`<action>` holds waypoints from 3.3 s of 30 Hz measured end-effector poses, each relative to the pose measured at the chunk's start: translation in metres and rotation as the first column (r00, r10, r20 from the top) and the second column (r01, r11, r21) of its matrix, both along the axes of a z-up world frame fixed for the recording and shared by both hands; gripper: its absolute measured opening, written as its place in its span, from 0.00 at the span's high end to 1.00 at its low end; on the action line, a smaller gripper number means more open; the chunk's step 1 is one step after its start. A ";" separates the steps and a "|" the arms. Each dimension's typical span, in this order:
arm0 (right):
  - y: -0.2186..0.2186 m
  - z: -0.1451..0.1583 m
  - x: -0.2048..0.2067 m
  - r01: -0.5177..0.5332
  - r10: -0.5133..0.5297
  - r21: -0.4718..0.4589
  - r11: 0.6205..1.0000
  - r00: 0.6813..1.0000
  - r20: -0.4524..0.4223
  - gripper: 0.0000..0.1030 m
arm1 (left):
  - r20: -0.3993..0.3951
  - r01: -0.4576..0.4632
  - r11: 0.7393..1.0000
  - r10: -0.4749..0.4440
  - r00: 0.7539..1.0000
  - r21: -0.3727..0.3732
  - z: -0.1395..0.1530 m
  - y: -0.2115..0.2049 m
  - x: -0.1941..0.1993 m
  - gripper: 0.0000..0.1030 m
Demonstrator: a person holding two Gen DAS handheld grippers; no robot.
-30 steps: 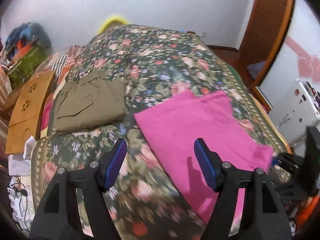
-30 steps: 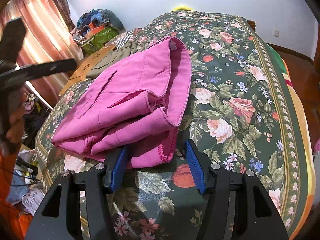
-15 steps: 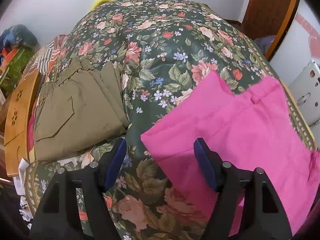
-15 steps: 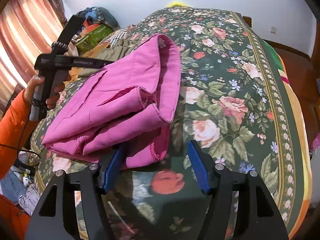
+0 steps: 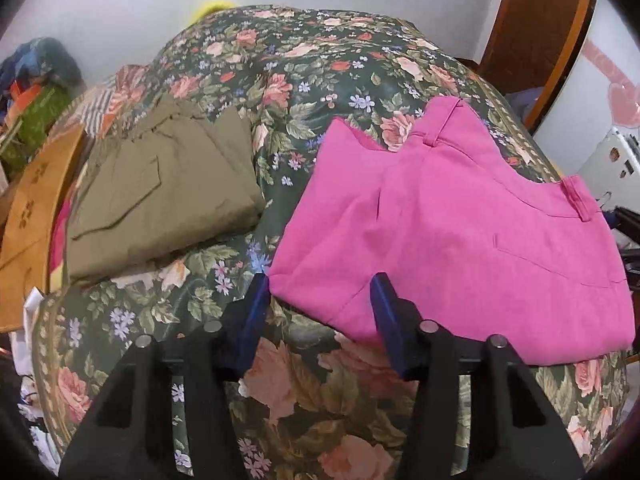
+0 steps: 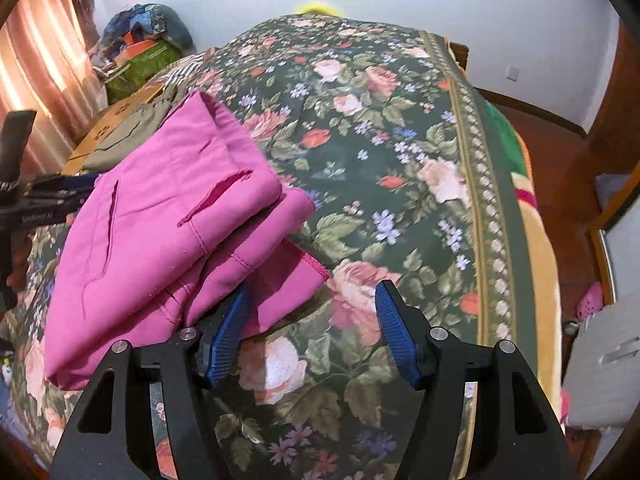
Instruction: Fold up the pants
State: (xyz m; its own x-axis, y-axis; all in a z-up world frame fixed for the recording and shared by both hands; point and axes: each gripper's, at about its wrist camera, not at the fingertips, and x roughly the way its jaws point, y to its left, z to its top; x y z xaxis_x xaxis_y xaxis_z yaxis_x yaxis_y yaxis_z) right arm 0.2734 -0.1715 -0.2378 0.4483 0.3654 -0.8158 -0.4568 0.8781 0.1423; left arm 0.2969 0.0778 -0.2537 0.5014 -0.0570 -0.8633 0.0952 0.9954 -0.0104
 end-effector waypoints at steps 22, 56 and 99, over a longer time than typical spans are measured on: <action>0.030 0.038 -0.031 -0.070 0.065 0.089 0.994 0.996 0.063 0.40 | -0.028 -0.063 0.993 0.060 0.998 -0.103 0.019 -0.001 -0.067 0.76; 0.048 -0.008 0.068 -0.100 0.098 0.076 0.992 0.995 0.030 0.89 | -0.026 -0.118 0.980 0.115 0.993 -0.159 -0.014 0.027 0.003 0.74; 0.202 0.011 0.118 -0.398 0.400 0.052 0.916 0.916 -0.021 0.90 | 0.009 -0.097 0.975 0.101 0.995 -0.200 -0.023 0.045 -0.005 0.58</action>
State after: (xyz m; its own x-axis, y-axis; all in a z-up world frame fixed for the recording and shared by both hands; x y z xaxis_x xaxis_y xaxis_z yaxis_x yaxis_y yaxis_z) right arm 0.3919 0.0309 -0.2269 0.2329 0.5461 -0.8047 -0.7628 0.6159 0.1972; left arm 0.2918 0.1229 -0.2763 0.5295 -0.1762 -0.8298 -0.0018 0.9779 -0.2088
